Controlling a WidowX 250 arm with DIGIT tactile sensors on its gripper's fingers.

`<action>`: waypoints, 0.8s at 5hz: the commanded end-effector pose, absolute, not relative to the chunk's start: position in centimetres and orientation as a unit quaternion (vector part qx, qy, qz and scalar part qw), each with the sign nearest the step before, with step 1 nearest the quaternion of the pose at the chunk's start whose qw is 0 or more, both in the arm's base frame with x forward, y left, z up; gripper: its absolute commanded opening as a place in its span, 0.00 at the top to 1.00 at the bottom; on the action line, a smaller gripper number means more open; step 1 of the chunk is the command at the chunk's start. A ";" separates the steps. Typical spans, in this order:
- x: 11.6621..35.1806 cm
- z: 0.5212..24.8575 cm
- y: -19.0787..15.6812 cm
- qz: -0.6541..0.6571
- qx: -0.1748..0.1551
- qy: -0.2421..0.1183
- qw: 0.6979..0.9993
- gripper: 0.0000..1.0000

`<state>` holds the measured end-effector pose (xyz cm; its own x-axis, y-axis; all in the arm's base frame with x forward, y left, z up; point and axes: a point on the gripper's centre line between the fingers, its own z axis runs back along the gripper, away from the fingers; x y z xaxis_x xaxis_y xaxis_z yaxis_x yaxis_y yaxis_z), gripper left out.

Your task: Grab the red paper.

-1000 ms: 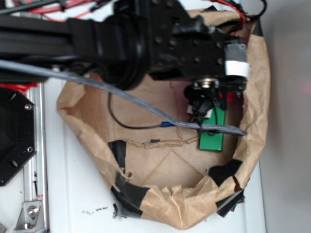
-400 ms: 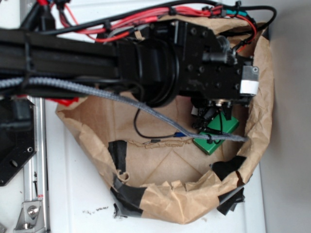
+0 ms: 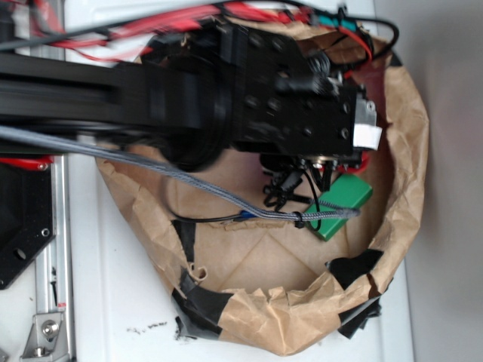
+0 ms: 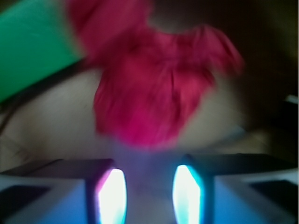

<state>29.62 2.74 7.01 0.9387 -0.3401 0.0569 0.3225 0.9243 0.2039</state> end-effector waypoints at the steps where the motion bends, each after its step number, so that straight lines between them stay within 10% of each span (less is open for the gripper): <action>1: 27.1 18.9 2.6 -0.126 0.065 -0.149 0.979 1.00; 2: 27.1 18.5 2.0 -0.152 0.038 -0.141 0.977 0.31; 3: 28.7 15.3 2.6 -0.158 0.018 -0.160 0.974 0.00; 4: 30.8 10.6 2.6 -0.176 0.024 -0.131 0.975 0.00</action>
